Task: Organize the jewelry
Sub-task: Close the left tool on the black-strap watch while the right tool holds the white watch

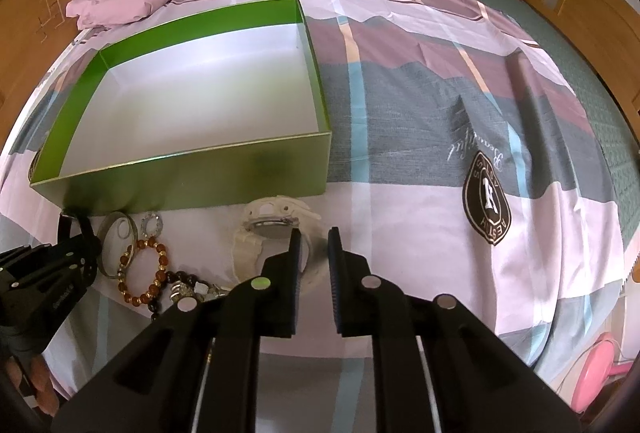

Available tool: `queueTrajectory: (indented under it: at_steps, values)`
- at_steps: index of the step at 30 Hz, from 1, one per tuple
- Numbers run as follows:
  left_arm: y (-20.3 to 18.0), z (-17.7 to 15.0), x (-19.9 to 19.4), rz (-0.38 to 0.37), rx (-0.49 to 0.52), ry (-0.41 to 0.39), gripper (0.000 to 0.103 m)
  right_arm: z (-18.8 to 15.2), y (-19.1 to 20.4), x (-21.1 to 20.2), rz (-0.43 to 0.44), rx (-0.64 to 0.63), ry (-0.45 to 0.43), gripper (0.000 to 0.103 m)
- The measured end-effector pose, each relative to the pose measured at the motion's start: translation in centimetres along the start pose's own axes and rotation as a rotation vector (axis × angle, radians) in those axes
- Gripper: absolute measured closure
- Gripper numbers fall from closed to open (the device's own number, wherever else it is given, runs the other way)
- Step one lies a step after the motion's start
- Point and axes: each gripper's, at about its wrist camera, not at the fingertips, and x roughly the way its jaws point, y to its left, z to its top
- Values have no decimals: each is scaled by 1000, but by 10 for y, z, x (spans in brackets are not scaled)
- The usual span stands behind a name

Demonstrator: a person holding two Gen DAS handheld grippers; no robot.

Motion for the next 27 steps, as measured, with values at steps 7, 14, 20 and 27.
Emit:
queueTrajectory:
  at_steps: [7,14,20,27]
  values:
    - [2,-3,5,-33,-3,21,87,-1,4,-2,-9,-16,-11,88]
    - [19,4,-2,-90,-45,14,95,0,3,-1,-7,-16,-9,79]
    - [54,6,-11,-189,-120,22,95,3,-1,0,-2,6,1,78]
    - [68,6,-12,-233,-145,35,93,7,-16,-1,22,50,15,68]
